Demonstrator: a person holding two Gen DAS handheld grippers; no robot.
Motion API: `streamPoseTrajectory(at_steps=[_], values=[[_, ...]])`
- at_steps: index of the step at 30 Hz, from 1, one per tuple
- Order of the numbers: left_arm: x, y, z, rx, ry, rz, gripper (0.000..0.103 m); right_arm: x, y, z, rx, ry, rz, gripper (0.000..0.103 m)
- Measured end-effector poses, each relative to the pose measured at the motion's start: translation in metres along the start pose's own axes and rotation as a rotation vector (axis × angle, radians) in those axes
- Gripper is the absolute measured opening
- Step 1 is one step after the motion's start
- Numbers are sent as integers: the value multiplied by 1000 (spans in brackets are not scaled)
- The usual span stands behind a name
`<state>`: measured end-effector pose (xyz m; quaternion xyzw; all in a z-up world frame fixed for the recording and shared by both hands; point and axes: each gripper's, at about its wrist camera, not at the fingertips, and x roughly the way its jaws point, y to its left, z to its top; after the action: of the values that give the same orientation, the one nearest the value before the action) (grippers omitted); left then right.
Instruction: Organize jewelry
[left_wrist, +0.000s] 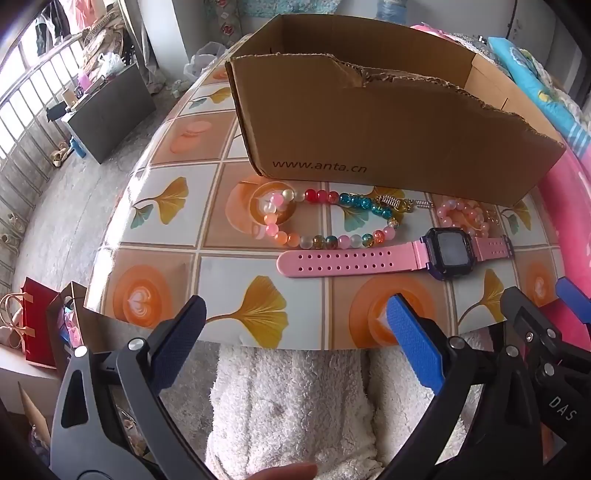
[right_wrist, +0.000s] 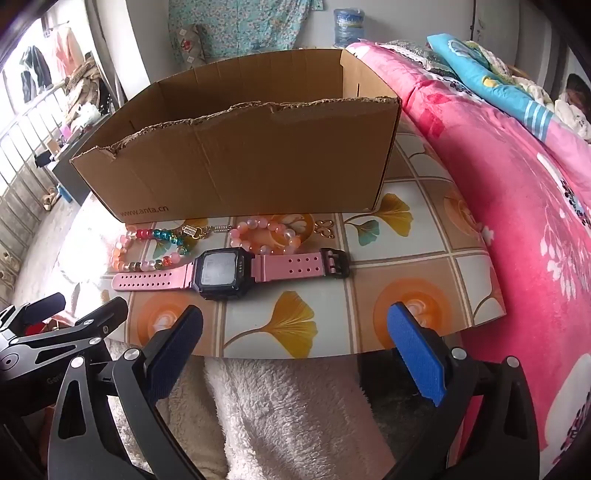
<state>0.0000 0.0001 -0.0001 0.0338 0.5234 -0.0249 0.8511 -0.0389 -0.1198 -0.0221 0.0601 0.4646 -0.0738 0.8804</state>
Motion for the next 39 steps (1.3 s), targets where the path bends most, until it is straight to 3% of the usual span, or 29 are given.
streamPoseTrajectory(at_steps=[39], values=[[3, 5, -3, -6, 12, -3, 94, -2, 4, 5, -24, -2, -8, 98]])
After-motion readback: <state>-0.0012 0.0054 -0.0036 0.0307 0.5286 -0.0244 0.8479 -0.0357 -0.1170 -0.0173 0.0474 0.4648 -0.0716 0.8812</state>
